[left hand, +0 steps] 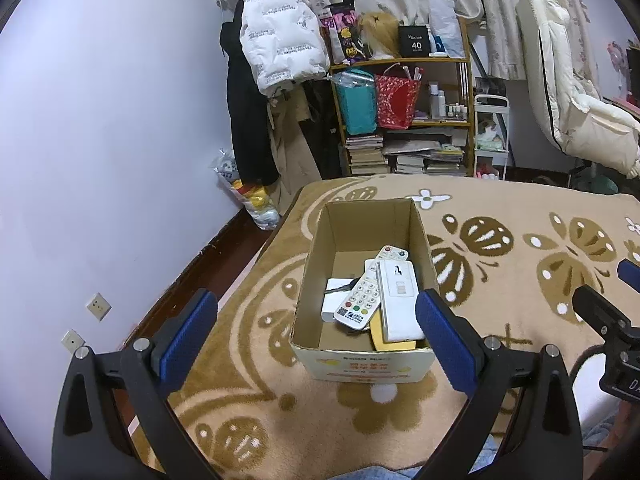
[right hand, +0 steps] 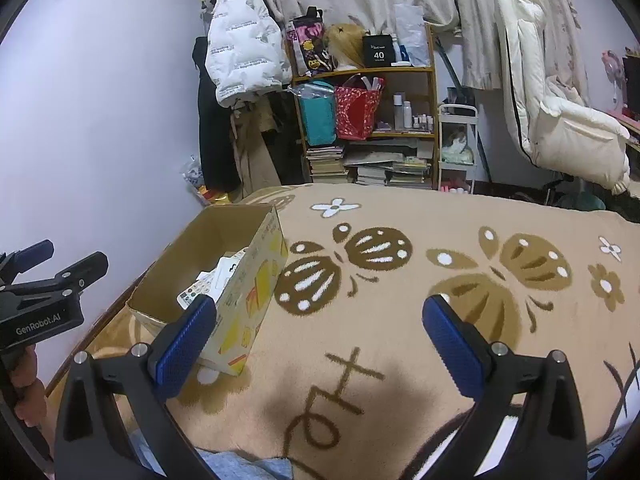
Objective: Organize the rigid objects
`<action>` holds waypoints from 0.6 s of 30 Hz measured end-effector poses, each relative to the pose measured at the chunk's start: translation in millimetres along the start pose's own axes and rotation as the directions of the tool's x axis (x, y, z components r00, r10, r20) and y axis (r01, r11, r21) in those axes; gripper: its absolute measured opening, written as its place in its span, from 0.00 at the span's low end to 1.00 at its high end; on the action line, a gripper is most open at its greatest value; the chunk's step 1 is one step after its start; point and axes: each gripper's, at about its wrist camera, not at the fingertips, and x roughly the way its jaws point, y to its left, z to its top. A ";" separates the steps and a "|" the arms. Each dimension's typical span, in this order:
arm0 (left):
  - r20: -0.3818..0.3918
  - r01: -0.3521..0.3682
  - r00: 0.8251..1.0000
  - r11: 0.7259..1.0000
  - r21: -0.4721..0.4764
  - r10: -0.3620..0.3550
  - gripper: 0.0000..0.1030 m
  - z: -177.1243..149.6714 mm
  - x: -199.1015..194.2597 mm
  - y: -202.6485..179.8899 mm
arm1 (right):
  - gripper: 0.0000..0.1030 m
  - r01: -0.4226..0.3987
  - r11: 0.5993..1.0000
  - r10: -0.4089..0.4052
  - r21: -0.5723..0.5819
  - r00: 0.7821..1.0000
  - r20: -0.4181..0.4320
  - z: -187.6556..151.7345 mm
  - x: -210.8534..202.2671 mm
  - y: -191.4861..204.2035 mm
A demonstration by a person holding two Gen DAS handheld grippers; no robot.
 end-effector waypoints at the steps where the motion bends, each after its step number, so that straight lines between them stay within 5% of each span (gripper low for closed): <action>1: -0.006 -0.002 1.000 1.000 -0.002 0.002 0.96 -0.1 1.3 0.1 | 1.00 -0.003 1.000 0.003 0.001 1.000 -0.003 -0.2 0.8 -0.3; 18: -0.025 -0.033 0.999 0.999 0.013 0.033 0.96 -3.4 10.0 0.2 | 1.00 -0.001 1.000 0.000 -0.018 1.000 -0.004 4.5 5.5 2.8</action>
